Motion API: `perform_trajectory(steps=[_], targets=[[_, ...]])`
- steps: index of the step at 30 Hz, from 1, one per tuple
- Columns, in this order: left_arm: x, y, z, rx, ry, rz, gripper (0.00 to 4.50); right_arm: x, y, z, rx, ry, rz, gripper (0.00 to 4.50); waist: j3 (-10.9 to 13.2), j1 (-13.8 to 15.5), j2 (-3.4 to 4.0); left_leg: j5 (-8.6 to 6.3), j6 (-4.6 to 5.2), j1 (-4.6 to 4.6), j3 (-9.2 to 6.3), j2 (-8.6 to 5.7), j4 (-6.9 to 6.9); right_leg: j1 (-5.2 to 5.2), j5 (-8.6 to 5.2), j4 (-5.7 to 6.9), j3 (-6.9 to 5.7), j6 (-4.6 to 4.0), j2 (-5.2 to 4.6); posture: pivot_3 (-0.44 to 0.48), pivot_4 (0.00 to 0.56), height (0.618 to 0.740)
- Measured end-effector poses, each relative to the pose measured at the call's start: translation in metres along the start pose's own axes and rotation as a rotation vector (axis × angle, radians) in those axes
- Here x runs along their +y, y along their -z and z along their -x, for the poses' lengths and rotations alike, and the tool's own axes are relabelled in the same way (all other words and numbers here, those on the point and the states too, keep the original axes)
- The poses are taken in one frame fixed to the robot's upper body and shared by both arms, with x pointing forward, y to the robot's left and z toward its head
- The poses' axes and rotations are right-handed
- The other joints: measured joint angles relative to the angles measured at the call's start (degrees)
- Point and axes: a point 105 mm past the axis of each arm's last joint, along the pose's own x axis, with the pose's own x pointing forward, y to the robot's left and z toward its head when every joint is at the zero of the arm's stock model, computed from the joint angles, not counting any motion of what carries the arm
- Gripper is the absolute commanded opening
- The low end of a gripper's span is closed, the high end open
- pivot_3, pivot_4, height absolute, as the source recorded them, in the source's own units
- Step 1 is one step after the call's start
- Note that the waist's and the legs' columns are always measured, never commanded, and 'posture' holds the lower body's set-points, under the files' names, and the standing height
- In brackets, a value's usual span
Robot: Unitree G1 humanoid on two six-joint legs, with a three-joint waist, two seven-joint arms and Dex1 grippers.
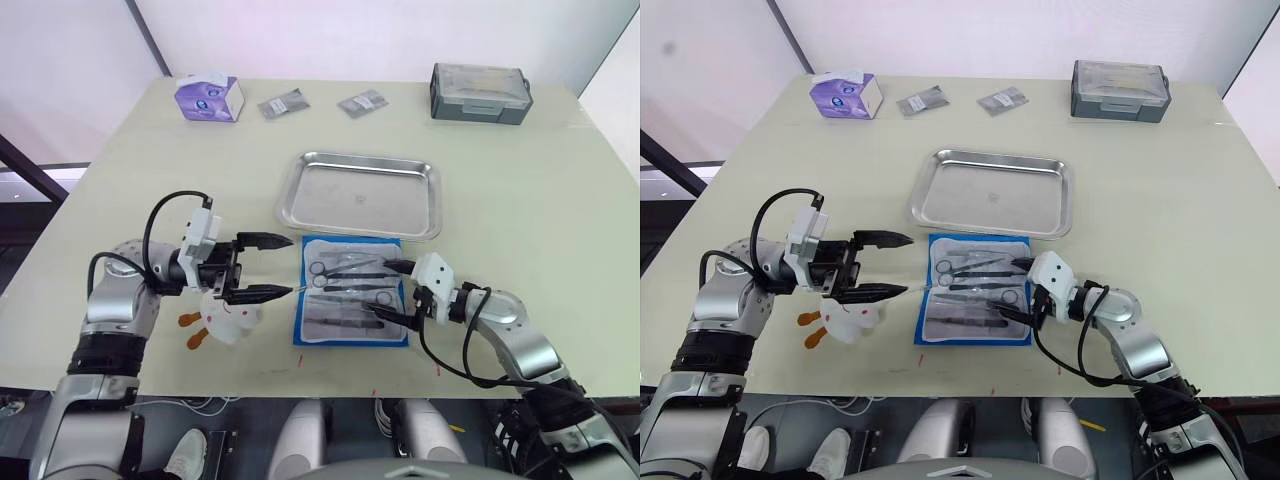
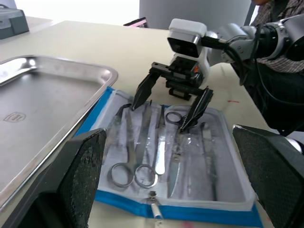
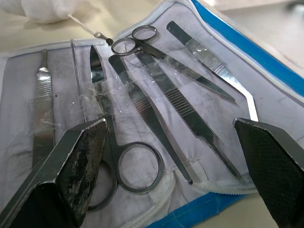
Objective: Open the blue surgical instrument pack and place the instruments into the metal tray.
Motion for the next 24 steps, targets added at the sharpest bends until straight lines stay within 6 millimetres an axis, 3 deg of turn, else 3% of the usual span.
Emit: perform_trajectory(steps=[12,24], targets=[[0.020,0.004,-0.014,0.001,-0.009,-0.012,4.50,0.001,-0.001,-0.003,0.054,0.023,-0.062,4.47,-0.2,-0.1,-0.08,0.00,0.00,0.04,-0.01,0.00,0.00,0.02,0.00,0.02,-0.02,0.00,0.01,0.000,0.150,0.738],[0.023,0.009,-0.018,0.019,0.002,-0.017,4.50,0.001,0.000,-0.004,0.085,0.029,-0.097,4.47,-0.6,-0.1,-0.22,0.00,0.00,0.06,-0.03,0.00,-0.01,0.03,0.00,0.00,-0.02,0.00,0.01,0.000,0.150,0.738]])
